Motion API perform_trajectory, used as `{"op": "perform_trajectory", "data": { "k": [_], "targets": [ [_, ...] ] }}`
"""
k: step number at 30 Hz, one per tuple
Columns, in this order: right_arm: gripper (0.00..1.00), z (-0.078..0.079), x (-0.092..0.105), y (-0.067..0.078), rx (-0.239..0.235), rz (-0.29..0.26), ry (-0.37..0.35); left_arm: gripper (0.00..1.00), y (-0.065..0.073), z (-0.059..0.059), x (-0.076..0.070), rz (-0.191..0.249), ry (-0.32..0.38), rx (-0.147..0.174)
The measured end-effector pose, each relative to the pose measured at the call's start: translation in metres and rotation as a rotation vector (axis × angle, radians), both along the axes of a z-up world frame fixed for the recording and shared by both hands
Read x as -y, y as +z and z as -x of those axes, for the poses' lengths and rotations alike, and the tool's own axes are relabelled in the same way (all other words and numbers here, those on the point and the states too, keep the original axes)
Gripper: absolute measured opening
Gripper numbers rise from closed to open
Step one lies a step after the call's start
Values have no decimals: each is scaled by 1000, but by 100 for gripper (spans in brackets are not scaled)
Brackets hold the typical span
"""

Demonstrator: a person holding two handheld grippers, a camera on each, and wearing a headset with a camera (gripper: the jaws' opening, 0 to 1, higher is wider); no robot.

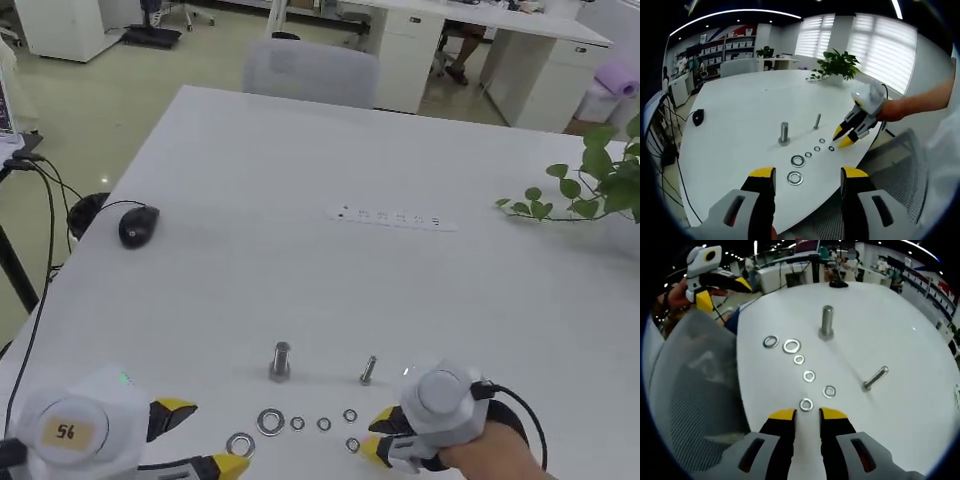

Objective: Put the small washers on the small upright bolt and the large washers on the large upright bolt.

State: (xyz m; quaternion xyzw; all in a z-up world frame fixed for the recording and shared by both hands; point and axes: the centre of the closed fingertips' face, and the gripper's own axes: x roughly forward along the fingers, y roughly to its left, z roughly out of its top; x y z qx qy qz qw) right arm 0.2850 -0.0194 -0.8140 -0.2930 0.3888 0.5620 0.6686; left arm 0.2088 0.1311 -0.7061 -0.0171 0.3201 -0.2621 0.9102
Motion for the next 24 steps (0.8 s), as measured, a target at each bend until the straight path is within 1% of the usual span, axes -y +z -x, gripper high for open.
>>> {"op": "perform_trajectory", "data": {
  "k": [3, 4, 6, 7, 9, 12, 14, 17, 18, 21, 24],
  "targets": [
    [20, 3, -3, -9, -8, 23, 45, 51, -1, 2, -2, 0, 5, -3],
    [20, 3, -4, -11, -2, 33, 60, 51, -1, 2, -3, -1, 6, -4],
    [19, 2, -7, -10, 23, 24, 74, 50, -2, 4, -4, -4, 6, -9],
    [19, 2, -7, -10, 19, 33, 86, 50, -3, 4, -4, -6, 6, -12],
    [19, 0, -7, -10, 36, 41, 117, 50, -3, 4, -5, -8, 9, -14],
    [19, 0, -8, -10, 35, 39, 151, 50, -3, 3, -5, -9, 16, -14],
    [18, 0, -8, -10, 45, 47, 178, 50, -3, 3, -5, -8, 21, -17],
    [18, 0, -8, -10, 47, 59, 200, 49, -3, 1, -4, -2, 27, -19],
    [18, 0, -8, -10, 48, 64, 207, 49, -3, 1, -3, -2, 27, -19],
    [17, 2, -8, -10, 63, 86, 256, 49, -5, -1, -2, -7, 17, -22],
    [15, 5, -8, -10, 72, 89, 280, 49, -6, -2, 0, -9, 12, -22]
  ]
}}
